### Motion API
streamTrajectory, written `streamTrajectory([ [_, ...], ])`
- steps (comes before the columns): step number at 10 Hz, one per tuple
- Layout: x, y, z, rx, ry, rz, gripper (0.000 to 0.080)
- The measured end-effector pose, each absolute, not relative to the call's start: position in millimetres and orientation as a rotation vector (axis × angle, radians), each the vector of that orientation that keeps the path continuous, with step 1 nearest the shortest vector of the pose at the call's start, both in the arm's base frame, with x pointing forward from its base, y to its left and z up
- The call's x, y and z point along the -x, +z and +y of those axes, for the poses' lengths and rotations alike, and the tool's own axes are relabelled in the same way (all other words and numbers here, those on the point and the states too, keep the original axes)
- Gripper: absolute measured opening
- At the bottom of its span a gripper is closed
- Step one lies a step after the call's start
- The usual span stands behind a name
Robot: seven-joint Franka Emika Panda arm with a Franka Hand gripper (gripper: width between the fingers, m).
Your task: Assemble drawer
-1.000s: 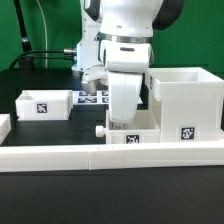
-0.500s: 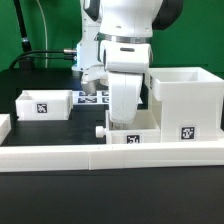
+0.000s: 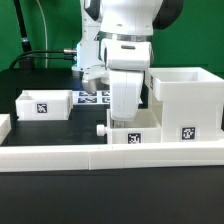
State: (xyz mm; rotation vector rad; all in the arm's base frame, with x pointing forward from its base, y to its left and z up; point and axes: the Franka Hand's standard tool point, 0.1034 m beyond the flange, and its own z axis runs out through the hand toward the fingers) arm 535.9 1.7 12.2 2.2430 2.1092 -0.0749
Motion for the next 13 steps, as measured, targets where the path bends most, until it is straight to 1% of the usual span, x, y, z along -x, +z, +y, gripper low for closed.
streamTrajectory([
  [10, -534.5, 10.4, 1.9, -2.256, -0.08, 2.098, 0.0044],
  [13, -534.9, 11.8, 11.8, -2.223, -0.082, 2.131, 0.0044],
])
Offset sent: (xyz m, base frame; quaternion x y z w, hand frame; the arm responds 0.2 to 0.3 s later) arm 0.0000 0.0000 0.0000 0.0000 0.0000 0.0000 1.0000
